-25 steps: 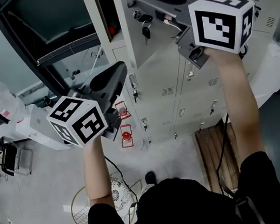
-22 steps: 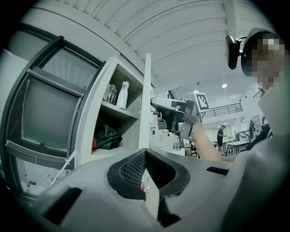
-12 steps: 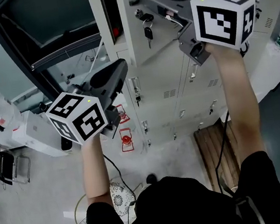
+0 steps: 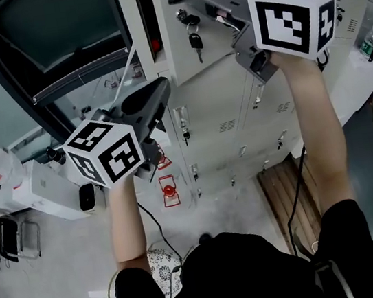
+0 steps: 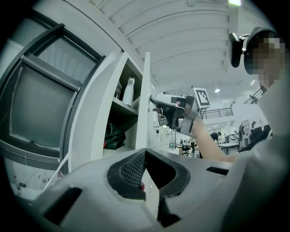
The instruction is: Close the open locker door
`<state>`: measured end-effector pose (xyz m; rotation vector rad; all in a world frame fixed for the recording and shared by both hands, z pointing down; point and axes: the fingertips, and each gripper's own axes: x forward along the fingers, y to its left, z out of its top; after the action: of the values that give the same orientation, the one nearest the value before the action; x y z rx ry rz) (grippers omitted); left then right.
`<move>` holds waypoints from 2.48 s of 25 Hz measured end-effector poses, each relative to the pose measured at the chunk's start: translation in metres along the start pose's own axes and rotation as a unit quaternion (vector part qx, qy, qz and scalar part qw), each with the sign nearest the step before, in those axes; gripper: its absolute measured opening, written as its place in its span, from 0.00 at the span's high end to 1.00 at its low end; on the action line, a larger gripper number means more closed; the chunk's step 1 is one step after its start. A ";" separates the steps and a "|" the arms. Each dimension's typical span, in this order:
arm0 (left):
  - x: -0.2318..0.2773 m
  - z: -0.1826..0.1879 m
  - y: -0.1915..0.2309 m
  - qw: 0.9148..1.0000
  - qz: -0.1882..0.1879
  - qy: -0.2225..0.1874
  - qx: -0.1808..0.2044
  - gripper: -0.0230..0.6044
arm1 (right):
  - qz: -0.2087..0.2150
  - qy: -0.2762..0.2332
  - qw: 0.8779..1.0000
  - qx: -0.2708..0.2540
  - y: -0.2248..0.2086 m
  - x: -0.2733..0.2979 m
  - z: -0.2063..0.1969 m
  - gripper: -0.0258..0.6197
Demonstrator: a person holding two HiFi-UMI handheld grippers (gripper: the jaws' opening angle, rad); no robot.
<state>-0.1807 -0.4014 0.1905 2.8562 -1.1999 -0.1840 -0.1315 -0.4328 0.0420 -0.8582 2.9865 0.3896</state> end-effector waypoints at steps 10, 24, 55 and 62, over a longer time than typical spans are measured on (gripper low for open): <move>0.003 -0.008 0.017 1.000 -0.021 0.005 0.000 0.94 | -0.031 0.005 0.999 0.001 -0.011 0.012 -0.008 0.95; -0.005 -0.018 0.041 0.999 -0.038 0.026 0.000 0.94 | -0.067 0.018 0.997 0.018 -0.019 0.045 -0.018 0.95; 0.001 -0.031 0.051 0.997 -0.049 0.053 0.012 0.94 | -0.109 0.043 0.993 0.028 -0.049 0.074 -0.035 0.95; -0.002 -0.030 0.050 0.997 -0.052 0.050 0.010 0.94 | -0.111 0.043 0.992 0.030 -0.048 0.073 -0.035 0.95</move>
<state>-0.2135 -0.4354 0.2244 2.9079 -1.0440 -0.0313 -0.1663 -0.5181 0.0587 -1.2149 2.9171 0.2624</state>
